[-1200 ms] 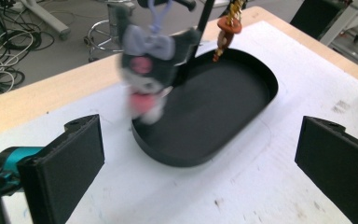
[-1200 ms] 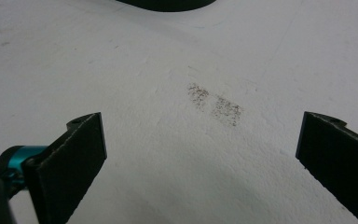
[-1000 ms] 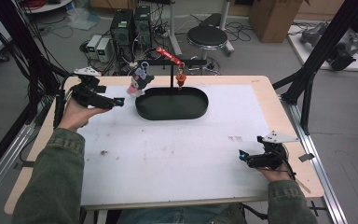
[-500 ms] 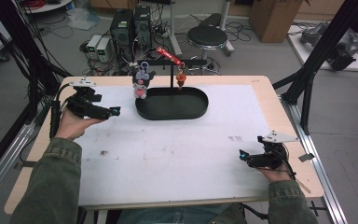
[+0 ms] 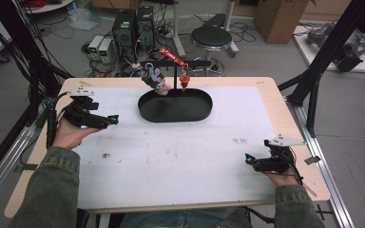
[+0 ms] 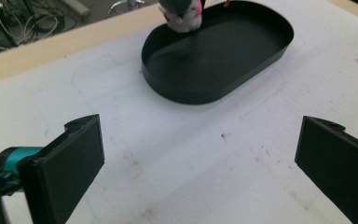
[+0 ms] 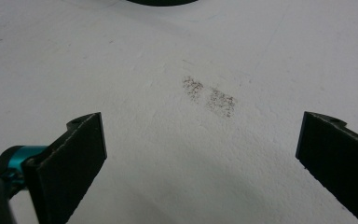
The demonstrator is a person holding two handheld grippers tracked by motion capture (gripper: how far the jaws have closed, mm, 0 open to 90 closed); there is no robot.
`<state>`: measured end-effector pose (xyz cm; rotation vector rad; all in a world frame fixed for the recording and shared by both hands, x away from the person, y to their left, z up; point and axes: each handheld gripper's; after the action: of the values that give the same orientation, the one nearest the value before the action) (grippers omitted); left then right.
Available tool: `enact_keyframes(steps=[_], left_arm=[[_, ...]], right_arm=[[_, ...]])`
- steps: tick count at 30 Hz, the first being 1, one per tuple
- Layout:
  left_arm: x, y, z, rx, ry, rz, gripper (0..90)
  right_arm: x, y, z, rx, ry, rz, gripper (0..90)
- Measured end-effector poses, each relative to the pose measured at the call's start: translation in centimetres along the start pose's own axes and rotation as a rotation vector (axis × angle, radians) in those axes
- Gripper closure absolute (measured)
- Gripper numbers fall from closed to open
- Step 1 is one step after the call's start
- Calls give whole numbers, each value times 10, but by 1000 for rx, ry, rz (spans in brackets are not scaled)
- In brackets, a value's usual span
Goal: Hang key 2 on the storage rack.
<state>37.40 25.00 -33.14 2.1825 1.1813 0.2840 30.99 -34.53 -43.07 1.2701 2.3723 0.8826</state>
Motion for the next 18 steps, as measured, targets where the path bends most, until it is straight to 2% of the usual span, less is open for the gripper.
enact_keyframes(steps=[5, 11, 13, 18], left_arm=[[2, -15, 5, 24, -10, -8, 17], [3, -33, 6, 23, -18, -26, 17], [3, -38, 6, 44, -28, -31, 17], [-1, -47, 5, 35, -35, -34, 17]], right_arm=[[1, -1, 0, 11, 5, -3, 6], [0, -2, -1, 12, 2, 2, 6], [0, -3, -1, 10, -2, 5, 6], [0, -4, -2, 8, -3, 3, 6]])
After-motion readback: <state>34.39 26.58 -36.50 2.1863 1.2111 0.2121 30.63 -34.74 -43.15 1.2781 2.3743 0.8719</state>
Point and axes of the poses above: each handheld gripper's, and its own axes: z roughly forward along the jaws, y roughly out of its top, x roughly to its left, and after that the axes turned 15 degrees about x, right-handed
